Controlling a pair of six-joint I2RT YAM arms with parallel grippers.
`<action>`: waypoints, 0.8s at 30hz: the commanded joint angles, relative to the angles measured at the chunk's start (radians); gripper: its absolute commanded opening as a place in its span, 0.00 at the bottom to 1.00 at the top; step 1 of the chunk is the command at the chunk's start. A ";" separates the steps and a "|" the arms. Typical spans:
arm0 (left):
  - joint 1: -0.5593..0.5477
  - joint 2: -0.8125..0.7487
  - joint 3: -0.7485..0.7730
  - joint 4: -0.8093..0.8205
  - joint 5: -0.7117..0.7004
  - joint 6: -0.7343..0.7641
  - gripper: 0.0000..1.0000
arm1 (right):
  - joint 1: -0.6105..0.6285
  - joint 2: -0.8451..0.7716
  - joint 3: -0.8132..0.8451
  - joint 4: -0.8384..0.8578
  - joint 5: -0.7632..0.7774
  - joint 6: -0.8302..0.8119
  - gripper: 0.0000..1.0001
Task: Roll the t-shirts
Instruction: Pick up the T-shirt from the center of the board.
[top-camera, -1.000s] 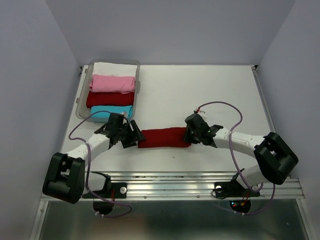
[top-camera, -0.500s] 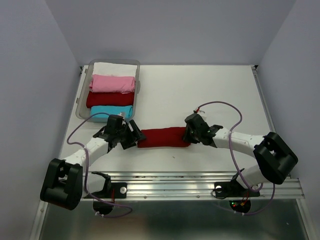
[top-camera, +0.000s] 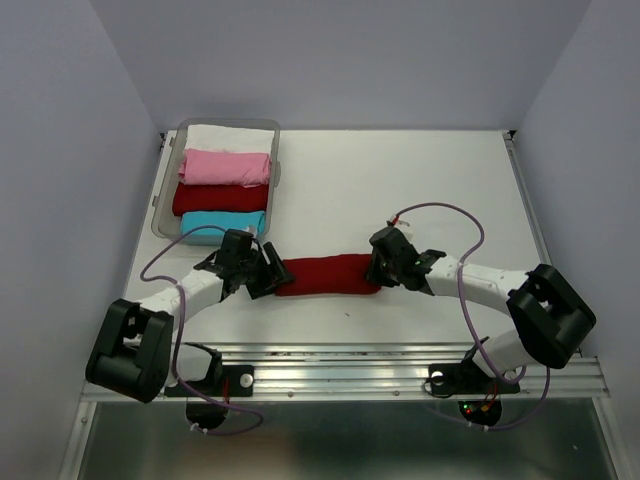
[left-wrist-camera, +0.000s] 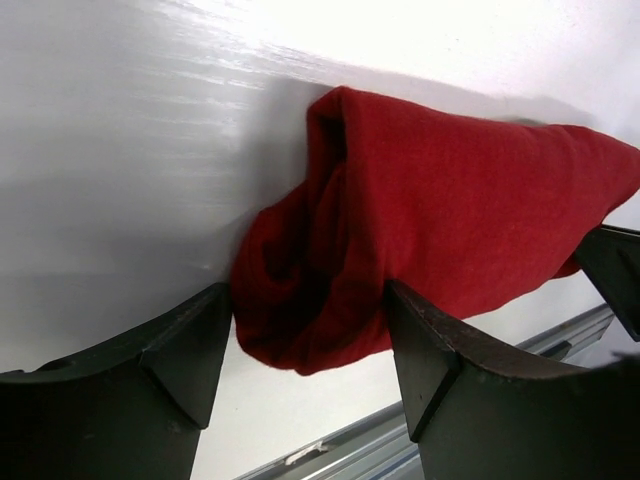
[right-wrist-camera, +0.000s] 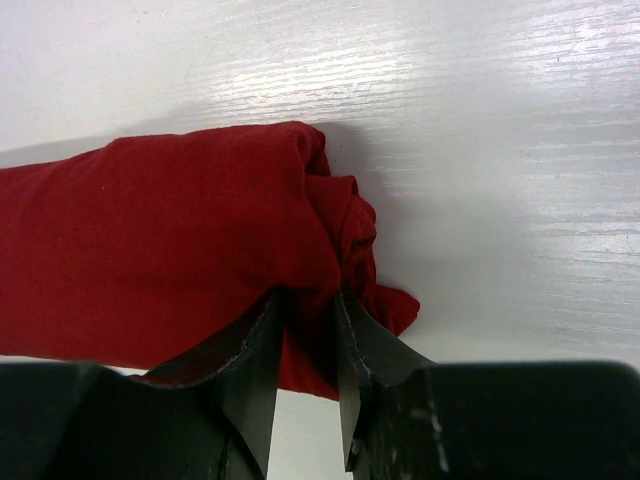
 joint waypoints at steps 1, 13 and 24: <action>-0.020 0.037 -0.017 0.046 0.018 -0.006 0.72 | -0.005 0.025 0.009 -0.013 -0.005 -0.004 0.31; -0.021 0.037 0.022 0.057 0.020 0.015 0.00 | -0.005 0.019 0.008 -0.010 -0.031 -0.005 0.33; -0.021 0.056 0.147 -0.101 -0.069 0.135 0.00 | -0.146 -0.153 -0.058 -0.005 -0.203 0.008 0.85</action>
